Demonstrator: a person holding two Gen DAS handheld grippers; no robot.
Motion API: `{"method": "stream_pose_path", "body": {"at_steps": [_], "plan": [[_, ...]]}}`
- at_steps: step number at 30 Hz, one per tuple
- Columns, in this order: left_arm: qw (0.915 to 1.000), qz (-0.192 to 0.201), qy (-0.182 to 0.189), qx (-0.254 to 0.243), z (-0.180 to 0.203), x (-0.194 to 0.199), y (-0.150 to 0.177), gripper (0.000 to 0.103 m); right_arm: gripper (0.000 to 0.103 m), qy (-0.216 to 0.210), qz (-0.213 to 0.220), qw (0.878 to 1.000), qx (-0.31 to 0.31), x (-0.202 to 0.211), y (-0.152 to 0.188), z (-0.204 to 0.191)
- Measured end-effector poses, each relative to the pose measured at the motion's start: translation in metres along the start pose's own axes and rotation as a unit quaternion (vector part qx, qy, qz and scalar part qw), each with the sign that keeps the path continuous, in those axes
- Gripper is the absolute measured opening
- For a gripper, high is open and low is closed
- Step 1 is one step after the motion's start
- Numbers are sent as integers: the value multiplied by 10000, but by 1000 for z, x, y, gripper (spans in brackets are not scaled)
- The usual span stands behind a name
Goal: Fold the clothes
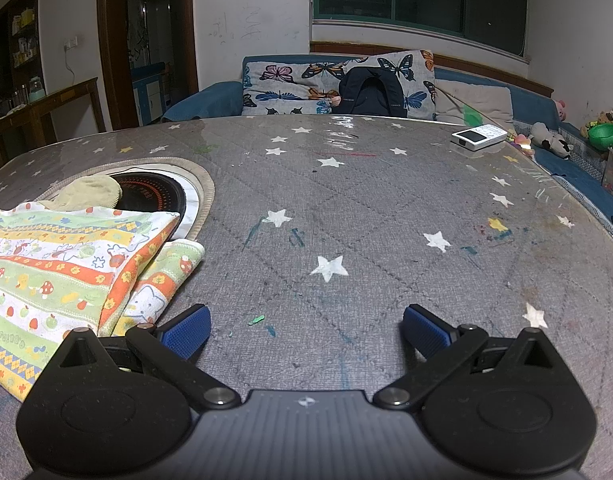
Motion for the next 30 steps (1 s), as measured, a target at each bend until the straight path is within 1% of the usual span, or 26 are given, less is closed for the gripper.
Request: {"method": "stream_pose_path", "body": {"at_steps": [30], "plan": [[10000, 1, 0, 1, -6, 1, 0, 103, 103, -3, 1, 10000, -4, 0, 0, 0]]}}
Point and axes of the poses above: each gripper's, at about its wrist camera, not at the fingertips, and x roughly against the way its jaws point, z to its right, y to its underside, the point moved 4 cm from there along -x, roughly the way its jaws point, and after that the axes turned 14 degrees about x, right-handed, at the moved point
